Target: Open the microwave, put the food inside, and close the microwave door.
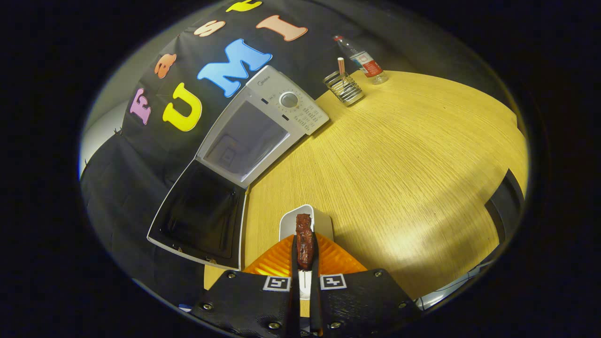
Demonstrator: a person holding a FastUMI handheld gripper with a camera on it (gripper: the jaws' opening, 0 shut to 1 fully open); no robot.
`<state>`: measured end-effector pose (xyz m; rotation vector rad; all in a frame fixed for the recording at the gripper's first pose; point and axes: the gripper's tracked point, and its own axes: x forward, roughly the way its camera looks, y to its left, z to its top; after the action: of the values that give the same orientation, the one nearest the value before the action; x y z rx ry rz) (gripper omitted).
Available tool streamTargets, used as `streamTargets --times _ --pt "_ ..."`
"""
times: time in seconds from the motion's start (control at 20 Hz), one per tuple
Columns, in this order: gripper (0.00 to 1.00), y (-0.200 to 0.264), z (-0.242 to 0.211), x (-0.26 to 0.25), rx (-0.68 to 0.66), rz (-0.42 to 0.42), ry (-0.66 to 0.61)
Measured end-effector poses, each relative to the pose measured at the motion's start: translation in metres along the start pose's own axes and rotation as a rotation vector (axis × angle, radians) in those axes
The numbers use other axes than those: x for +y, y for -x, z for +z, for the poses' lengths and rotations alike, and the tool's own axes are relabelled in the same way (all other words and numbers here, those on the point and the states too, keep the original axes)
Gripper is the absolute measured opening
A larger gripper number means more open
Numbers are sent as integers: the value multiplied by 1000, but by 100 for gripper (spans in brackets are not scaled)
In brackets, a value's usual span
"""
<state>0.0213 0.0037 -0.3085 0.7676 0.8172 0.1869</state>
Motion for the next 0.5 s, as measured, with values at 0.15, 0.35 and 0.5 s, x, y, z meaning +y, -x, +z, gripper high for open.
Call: streamTargets --times 0.15,0.35,0.5 --pt "8 1 10 6 -8 -26 20" --pt "8 8 40 31 -61 13 19" --pt "8 5 61 51 -94 42 46"
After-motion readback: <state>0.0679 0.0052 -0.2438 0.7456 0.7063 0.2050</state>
